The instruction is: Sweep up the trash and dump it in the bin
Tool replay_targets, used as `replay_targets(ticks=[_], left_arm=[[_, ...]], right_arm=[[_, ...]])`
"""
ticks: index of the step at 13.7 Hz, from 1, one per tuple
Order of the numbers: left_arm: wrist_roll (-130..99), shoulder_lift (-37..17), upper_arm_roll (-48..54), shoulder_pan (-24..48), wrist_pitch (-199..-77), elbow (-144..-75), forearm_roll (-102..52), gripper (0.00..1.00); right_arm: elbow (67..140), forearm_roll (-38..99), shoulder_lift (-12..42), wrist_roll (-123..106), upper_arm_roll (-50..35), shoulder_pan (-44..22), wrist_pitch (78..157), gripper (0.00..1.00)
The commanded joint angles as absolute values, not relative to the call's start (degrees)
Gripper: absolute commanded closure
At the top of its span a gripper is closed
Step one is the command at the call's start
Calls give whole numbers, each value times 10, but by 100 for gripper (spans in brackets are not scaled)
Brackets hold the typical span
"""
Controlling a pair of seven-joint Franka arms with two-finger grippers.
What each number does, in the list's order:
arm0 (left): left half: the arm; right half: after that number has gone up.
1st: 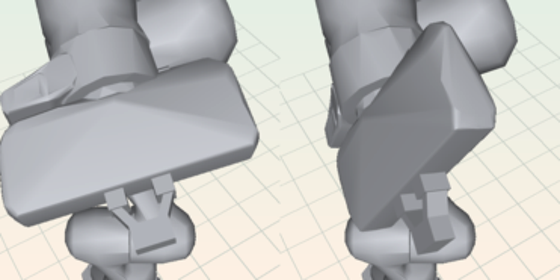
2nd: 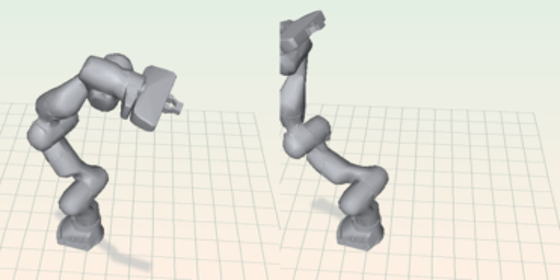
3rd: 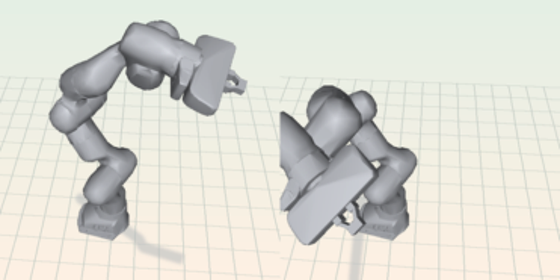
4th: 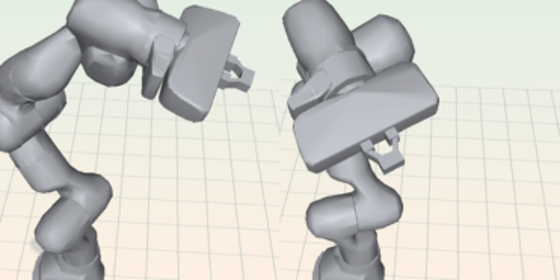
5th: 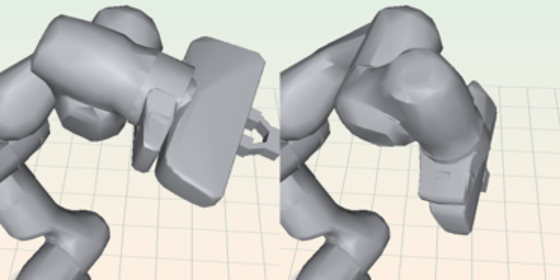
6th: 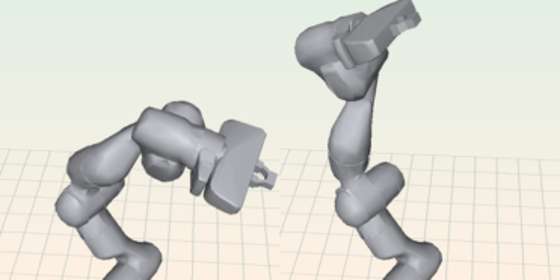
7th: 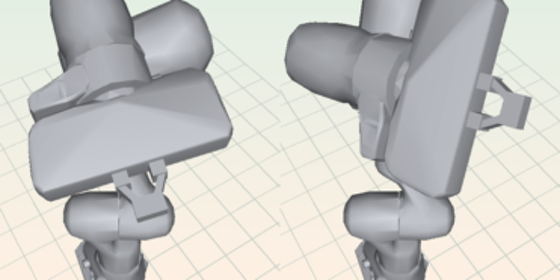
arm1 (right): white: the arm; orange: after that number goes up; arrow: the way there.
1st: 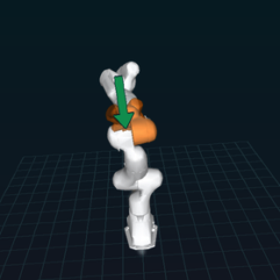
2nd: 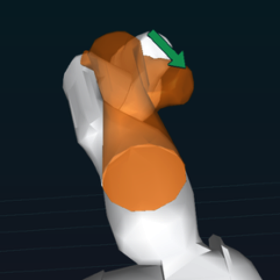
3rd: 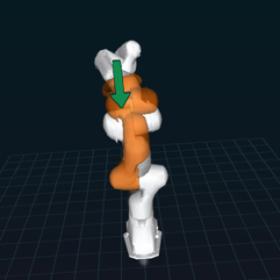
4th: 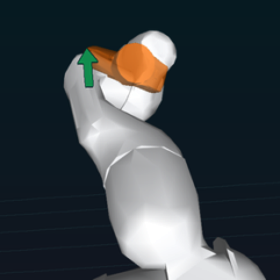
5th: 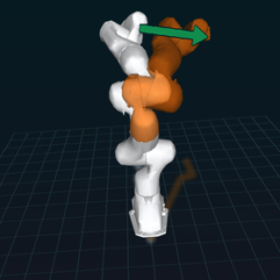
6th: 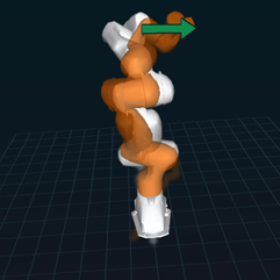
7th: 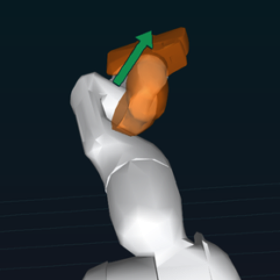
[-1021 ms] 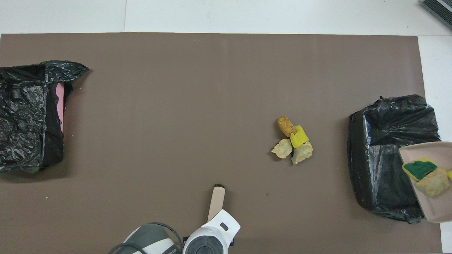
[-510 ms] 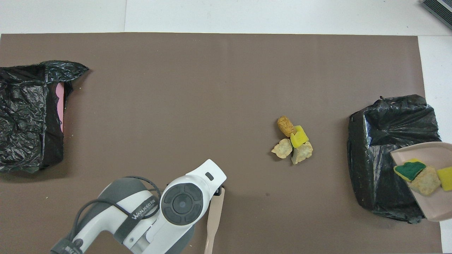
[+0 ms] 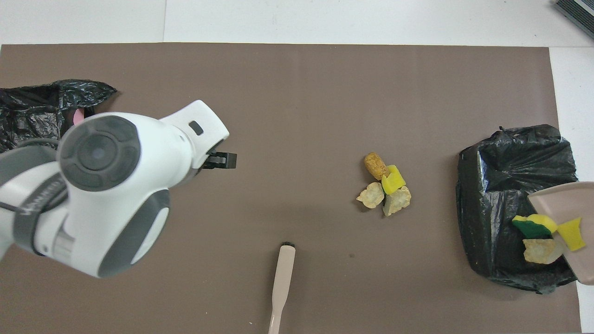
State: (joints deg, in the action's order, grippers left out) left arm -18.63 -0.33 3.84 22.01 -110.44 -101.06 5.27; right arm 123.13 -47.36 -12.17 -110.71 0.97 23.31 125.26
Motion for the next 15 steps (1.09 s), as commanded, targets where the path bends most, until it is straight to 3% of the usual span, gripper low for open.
replay_targets(ticks=[1, 8, 10, 15], left_arm=[[-121, -6, 41, 184, -996, -919, 55, 0], [-40, -4, 43, 72, -850, -776, 17, 0], [-20, 1, 43, 34, -833, -777, -29, 0], [72, 33, 18, 31, -802, -795, -28, 0]], right_arm=[[1241, -508, -134, -1065, 9, 235, 1261, 100], [1201, -549, -145, -1063, -4, 234, 1254, 100], [1192, -548, -160, -1065, -4, 234, 1233, 100], [1193, -500, -202, -1028, -65, 233, 1088, 100]])
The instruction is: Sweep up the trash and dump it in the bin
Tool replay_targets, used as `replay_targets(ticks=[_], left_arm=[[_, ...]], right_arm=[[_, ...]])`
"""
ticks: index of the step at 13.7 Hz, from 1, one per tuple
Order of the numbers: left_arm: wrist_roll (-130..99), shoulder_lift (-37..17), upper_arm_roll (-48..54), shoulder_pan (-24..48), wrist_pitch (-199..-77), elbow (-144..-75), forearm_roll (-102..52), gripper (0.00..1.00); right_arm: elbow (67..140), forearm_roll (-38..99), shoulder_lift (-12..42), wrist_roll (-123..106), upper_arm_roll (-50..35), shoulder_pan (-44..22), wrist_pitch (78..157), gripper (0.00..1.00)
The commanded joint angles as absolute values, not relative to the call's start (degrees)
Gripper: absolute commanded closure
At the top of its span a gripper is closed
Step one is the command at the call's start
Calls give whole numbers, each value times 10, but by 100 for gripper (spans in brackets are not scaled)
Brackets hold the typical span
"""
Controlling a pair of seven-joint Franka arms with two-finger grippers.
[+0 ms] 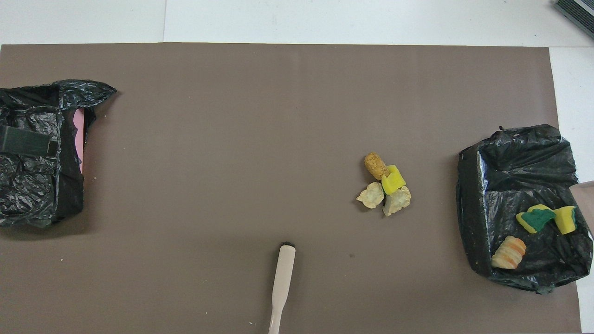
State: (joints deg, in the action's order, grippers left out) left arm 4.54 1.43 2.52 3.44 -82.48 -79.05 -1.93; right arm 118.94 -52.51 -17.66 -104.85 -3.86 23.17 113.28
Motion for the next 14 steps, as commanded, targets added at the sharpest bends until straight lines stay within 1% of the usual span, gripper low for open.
replay_targets(ticks=[1, 3, 4, 6, 8, 9, 12, 14], left_arm=[[72, 38, 18, 31, -795, -800, -23, 0], [71, 47, 18, 31, -791, -816, -15, 0], [72, 52, 18, 31, -791, -823, -4, 0], [81, 46, 18, 33, -780, -816, 19, 0], [86, 33, 17, 32, -771, -813, 17, 0], [86, 26, 15, 32, -772, -807, 16, 0], [84, 32, 16, 32, -780, -809, 14, 0], [83, 33, 16, 31, -775, -809, 13, 0]], right_arm=[[1192, -457, -216, -1019, -87, 233, 1053, 100], [1186, -404, -233, -972, -128, 233, 998, 100], [1178, -376, -233, -938, -148, 233, 972, 100], [1162, -312, -233, -854, -199, 233, 927, 100], [1143, -219, -233, -734, -238, 233, 886, 100], [1135, -173, -232, -688, -251, 234, 882, 100], [1129, -76, -218, -505, -287, 233, 888, 100], [1123, -31, -201, -342, -335, 234, 904, 100]])
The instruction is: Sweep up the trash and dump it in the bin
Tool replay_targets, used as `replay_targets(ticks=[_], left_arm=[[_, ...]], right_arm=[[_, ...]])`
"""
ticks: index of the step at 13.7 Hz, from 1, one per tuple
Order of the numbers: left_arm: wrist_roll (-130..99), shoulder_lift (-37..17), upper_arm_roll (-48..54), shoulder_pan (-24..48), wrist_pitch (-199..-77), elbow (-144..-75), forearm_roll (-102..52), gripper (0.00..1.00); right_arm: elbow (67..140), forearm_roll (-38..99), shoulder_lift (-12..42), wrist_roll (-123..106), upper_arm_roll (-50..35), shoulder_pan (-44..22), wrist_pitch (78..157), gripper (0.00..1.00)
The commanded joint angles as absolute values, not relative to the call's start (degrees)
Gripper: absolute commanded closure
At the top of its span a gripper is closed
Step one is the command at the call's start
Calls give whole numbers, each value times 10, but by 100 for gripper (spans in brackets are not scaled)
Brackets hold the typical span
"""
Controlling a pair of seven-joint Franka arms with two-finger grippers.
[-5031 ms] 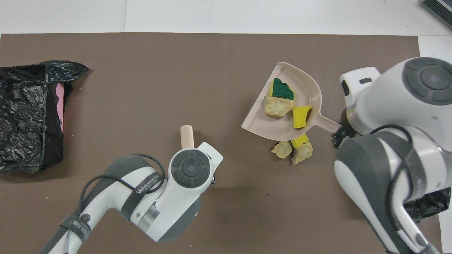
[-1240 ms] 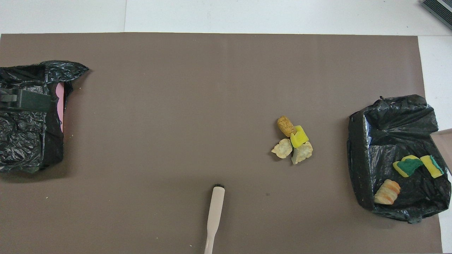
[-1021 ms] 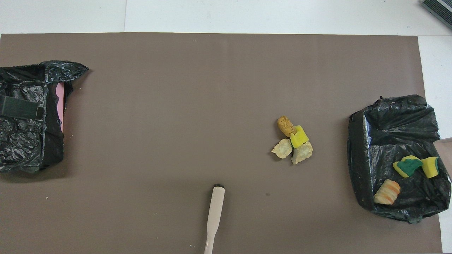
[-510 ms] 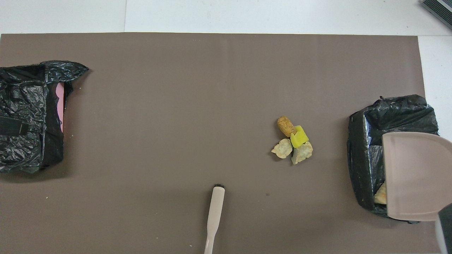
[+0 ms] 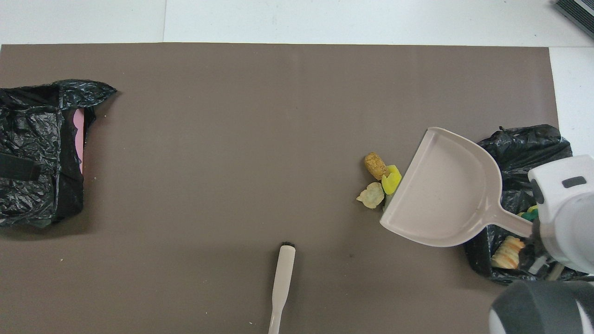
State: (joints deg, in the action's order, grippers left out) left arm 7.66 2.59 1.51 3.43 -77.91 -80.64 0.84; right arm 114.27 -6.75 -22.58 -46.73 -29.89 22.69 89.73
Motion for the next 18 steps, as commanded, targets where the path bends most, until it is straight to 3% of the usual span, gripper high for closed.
replay_targets(ticks=[1, 5, 10, 14, 18], left_arm=[[83, 35, 16, 32, -773, -811, 14, 0], [80, 38, 16, 32, -765, -815, 15, 0], [80, 47, 12, 30, -744, -825, 13, 0], [81, 31, 6, 31, -746, -817, 8, 0], [81, 33, 4, 31, -757, -819, -2, 0]], right_arm=[[1115, -27, -183, -260, -355, 234, 915, 100], [1081, -29, -65, -36, -424, 226, 989, 100], [967, -86, 147, 233, -423, 93, 1054, 100], [898, -129, 269, 377, -416, 18, 1129, 100], [815, -234, 387, 474, -412, -46, 1145, 100]])
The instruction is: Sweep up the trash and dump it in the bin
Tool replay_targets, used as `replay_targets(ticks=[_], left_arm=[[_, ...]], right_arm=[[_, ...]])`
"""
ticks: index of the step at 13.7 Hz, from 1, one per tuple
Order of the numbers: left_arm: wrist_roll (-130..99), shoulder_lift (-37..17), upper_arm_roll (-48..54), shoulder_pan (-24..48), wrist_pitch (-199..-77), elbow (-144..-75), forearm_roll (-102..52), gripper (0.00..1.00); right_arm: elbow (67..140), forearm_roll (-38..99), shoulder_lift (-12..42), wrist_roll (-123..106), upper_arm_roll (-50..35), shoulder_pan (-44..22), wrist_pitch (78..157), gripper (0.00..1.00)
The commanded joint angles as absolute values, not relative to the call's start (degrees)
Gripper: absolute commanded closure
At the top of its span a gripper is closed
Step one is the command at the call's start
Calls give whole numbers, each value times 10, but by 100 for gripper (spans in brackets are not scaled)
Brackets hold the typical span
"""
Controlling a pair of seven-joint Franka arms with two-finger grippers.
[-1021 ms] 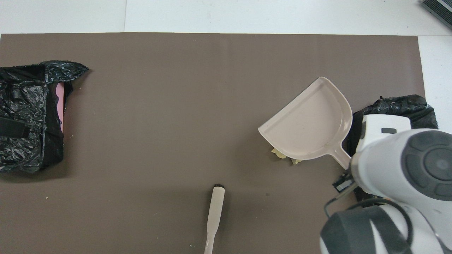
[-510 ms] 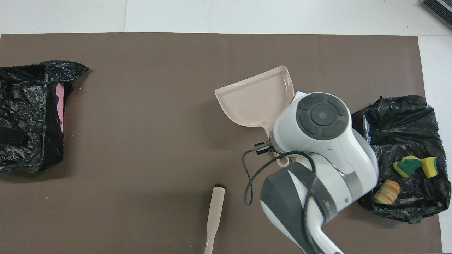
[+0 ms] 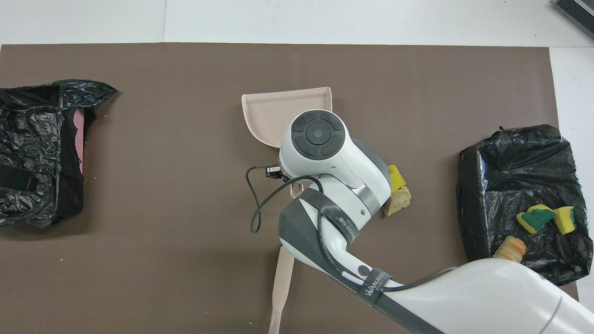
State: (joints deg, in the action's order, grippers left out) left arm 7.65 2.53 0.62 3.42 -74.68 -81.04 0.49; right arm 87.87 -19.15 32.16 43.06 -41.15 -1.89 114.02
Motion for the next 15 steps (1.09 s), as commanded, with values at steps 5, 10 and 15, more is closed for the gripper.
replay_targets(ticks=[5, 10, 15], left_arm=[[78, 37, 4, 32, -757, -824, 1, 0], [78, 38, 3, 32, -755, -824, 3, 0], [77, 39, 4, 37, -756, -825, 3, 0]], right_arm=[[856, -241, 401, 487, -410, -46, 1218, 99], [862, -254, 397, 477, -414, -37, 1211, 0], [872, -245, 331, 449, -438, -16, 1116, 0]])
